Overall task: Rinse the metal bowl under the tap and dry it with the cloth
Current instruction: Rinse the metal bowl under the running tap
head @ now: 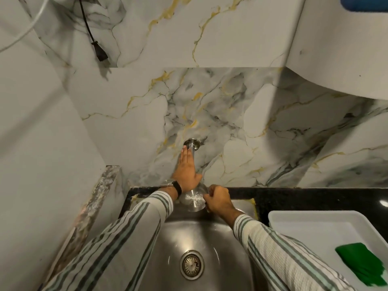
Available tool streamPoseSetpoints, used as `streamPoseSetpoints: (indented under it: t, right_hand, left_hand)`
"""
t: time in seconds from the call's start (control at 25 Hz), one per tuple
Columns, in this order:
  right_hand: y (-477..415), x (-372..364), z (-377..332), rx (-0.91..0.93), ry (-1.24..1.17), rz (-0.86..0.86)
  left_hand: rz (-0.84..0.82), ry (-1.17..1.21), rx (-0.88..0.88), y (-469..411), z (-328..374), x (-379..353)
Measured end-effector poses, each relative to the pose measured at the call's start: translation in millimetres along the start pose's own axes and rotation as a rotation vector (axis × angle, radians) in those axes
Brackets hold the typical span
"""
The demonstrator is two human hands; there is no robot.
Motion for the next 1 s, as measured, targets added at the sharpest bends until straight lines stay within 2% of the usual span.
streamPoseSetpoints:
  t: [0.28, 1.0]
  right_hand:
    - [-18, -18, 0, 0.054, 0.026, -0.052]
    - [-10, -9, 25, 0.022, 0.13, -0.061]
  left_hand:
    - [-0.209, -0.082, -0.054, -8, -13, 21]
    - [-0.197, -0.131, -0.006, -2, -3, 26]
Point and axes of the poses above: each hand's wrist, its own y-axis away from the middle knuckle, its own x-axis out of the back of the hand, z = x × y, the point moved 2 cm from there along -y, towards the middle knuckle, and after that the axes turned 10 degrees about x, right-handed, at the moved point
